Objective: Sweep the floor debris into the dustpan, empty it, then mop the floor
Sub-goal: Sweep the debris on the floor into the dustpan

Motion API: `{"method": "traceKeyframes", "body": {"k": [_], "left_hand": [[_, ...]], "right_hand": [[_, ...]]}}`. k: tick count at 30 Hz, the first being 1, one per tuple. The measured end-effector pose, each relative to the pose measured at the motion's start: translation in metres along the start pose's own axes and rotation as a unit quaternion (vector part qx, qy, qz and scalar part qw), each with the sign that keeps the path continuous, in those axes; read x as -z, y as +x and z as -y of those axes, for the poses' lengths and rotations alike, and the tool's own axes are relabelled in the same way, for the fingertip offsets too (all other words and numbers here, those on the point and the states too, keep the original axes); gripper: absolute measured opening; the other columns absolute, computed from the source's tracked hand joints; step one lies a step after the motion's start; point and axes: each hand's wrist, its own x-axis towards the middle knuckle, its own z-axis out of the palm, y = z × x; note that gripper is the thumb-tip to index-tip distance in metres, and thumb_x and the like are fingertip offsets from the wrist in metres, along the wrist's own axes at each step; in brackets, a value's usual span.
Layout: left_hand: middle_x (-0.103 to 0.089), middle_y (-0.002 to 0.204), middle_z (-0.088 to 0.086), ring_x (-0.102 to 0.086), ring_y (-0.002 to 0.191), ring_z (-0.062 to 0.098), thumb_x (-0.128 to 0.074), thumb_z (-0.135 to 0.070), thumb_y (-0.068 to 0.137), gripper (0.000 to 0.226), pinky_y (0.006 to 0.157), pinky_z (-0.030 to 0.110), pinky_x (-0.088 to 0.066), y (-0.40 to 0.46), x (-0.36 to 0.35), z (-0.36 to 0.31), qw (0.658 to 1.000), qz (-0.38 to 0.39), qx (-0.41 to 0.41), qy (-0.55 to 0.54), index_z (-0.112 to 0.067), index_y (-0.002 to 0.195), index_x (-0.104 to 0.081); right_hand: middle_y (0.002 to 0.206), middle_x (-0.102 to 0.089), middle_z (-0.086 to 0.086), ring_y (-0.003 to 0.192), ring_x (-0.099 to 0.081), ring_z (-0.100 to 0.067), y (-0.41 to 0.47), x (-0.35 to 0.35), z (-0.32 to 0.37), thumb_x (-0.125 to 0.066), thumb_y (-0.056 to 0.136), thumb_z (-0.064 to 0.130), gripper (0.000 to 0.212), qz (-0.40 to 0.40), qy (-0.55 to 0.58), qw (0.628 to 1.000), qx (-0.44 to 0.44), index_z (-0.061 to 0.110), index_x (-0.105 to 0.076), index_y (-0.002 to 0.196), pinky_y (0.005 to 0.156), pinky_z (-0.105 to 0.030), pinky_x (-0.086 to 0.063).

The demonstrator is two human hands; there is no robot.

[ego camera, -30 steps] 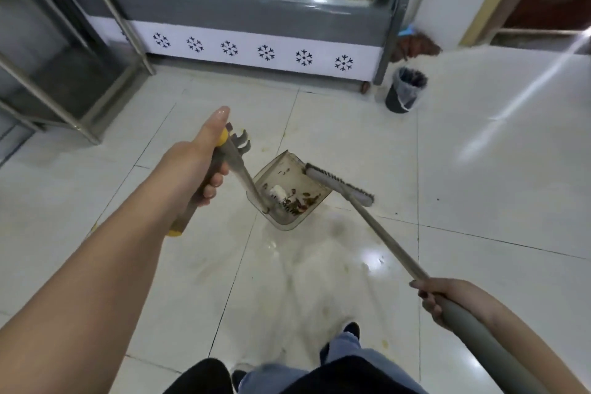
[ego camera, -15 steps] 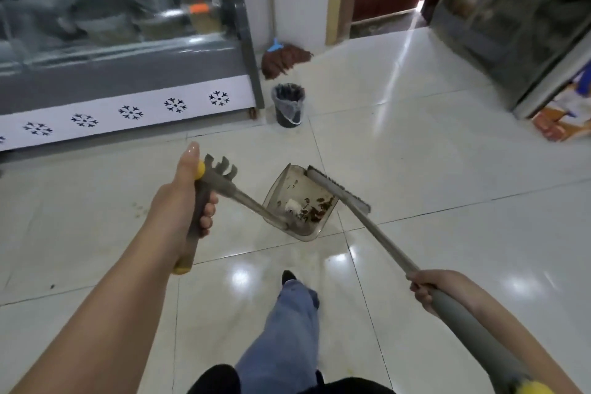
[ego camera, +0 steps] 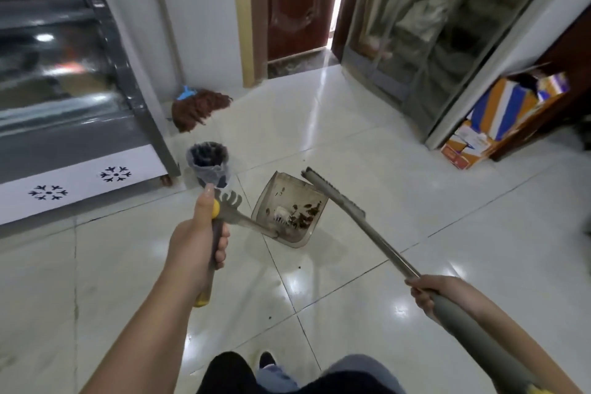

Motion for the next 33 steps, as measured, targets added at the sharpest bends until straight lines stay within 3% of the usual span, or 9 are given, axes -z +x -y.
{"method": "traceKeyframes", "body": {"k": [4, 9, 13, 20, 28, 33], "left_hand": [[-0.049, 0.039, 0.003, -0.041, 0.029, 0.013, -0.045, -0.087, 0.048, 0.074, 0.033, 0.024, -0.034, 0.05, -0.035, -0.019, 1.0, -0.013, -0.007, 0.023, -0.014, 0.042, -0.055], [-0.048, 0.039, 0.002, -0.039, 0.029, 0.013, -0.044, -0.085, 0.047, 0.073, 0.036, 0.022, -0.034, 0.113, -0.09, -0.049, 0.999, -0.034, 0.008, 0.003, -0.013, 0.046, -0.053], [-0.05, 0.04, 0.002, -0.04, 0.031, 0.013, -0.042, -0.084, 0.051, 0.073, 0.037, 0.023, -0.035, 0.154, -0.144, -0.064, 0.998, -0.058, -0.006, 0.015, -0.011, 0.05, -0.052], [-0.049, 0.039, 0.0, -0.04, 0.031, 0.012, -0.04, -0.082, 0.053, 0.07, 0.038, 0.023, -0.033, 0.208, -0.236, -0.058, 0.991, -0.127, 0.051, 0.011, -0.013, 0.046, -0.052], [-0.05, 0.041, 0.002, -0.041, 0.033, 0.012, -0.04, -0.083, 0.053, 0.071, 0.04, 0.024, -0.035, 0.298, -0.275, -0.075, 0.986, -0.14, 0.094, 0.013, -0.014, 0.045, -0.055], [-0.046, 0.041, 0.001, -0.037, 0.035, 0.013, -0.043, -0.077, 0.059, 0.062, 0.039, 0.025, -0.031, 0.356, -0.296, -0.098, 0.991, -0.089, 0.098, 0.028, -0.02, 0.035, -0.052]], "right_hand": [[0.044, -0.041, -0.008, 0.022, -0.037, -0.009, 0.028, -0.013, 0.054, -0.043, 0.096, -0.003, 0.023, -0.005, 0.004, 1.0, 0.004, 0.001, -0.047, 0.074, 0.028, -0.007, -0.032], [0.057, -0.037, -0.009, 0.021, -0.037, -0.008, 0.086, -0.025, 0.137, -0.042, 0.096, -0.001, 0.022, 0.033, -0.001, 0.999, -0.004, 0.004, -0.047, 0.076, 0.027, -0.007, -0.032], [0.038, -0.04, -0.007, 0.02, -0.037, -0.009, 0.139, -0.031, 0.214, -0.041, 0.097, 0.001, 0.023, 0.071, -0.037, 0.996, -0.035, 0.005, -0.045, 0.075, 0.026, -0.007, -0.033], [0.037, -0.039, -0.005, 0.021, -0.038, -0.008, 0.217, -0.055, 0.344, -0.04, 0.098, 0.002, 0.023, 0.105, -0.114, 0.985, -0.074, 0.005, -0.045, 0.075, 0.028, -0.006, -0.033], [0.037, -0.044, -0.006, 0.022, -0.041, -0.009, 0.304, -0.106, 0.438, -0.043, 0.097, 0.003, 0.022, 0.107, -0.189, 0.969, -0.118, 0.003, -0.047, 0.076, 0.028, -0.009, -0.036], [0.037, -0.044, -0.006, 0.023, -0.042, -0.009, 0.347, -0.15, 0.504, -0.041, 0.098, 0.003, 0.023, 0.109, -0.219, 0.958, -0.148, 0.005, -0.046, 0.076, 0.027, -0.009, -0.036]]}}
